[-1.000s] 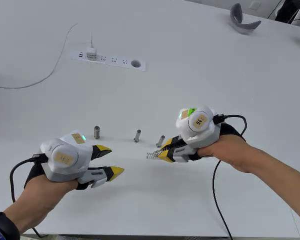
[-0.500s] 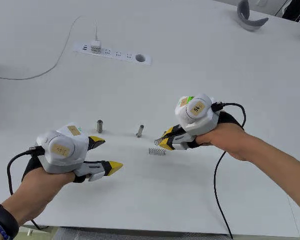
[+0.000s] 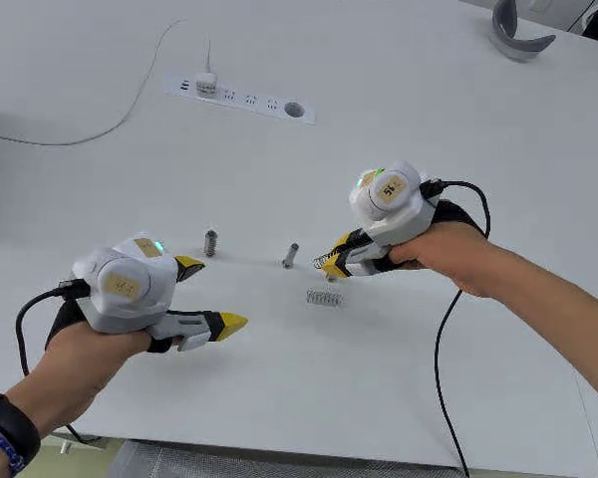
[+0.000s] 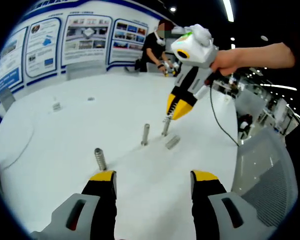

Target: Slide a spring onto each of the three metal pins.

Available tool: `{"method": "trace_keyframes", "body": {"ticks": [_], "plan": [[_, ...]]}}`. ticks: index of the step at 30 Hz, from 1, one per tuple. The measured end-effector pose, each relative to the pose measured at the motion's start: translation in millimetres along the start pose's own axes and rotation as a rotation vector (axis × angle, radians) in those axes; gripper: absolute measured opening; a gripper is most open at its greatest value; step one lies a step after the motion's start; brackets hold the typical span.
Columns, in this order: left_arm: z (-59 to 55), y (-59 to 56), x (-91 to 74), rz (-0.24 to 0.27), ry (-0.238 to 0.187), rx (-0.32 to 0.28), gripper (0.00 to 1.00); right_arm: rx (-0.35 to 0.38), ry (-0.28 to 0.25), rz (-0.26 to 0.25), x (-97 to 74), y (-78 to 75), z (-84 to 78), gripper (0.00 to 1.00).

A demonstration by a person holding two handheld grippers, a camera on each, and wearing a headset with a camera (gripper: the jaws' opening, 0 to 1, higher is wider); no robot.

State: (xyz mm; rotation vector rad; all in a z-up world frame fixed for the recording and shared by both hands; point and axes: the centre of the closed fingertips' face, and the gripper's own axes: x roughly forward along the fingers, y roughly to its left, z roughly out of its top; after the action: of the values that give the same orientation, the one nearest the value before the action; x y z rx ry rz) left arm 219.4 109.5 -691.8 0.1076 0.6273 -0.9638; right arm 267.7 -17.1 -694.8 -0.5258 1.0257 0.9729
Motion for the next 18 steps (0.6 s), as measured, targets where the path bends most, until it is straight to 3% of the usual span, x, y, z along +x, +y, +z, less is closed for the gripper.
{"method": "trace_keyframes", "body": {"ticks": [18], "plan": [[-7.5, 6.6, -6.1, 0.019, 0.001, -0.025, 0.68, -0.025, 0.027, -0.002, 9.3, -11.0, 17.4, 0.12]]}}
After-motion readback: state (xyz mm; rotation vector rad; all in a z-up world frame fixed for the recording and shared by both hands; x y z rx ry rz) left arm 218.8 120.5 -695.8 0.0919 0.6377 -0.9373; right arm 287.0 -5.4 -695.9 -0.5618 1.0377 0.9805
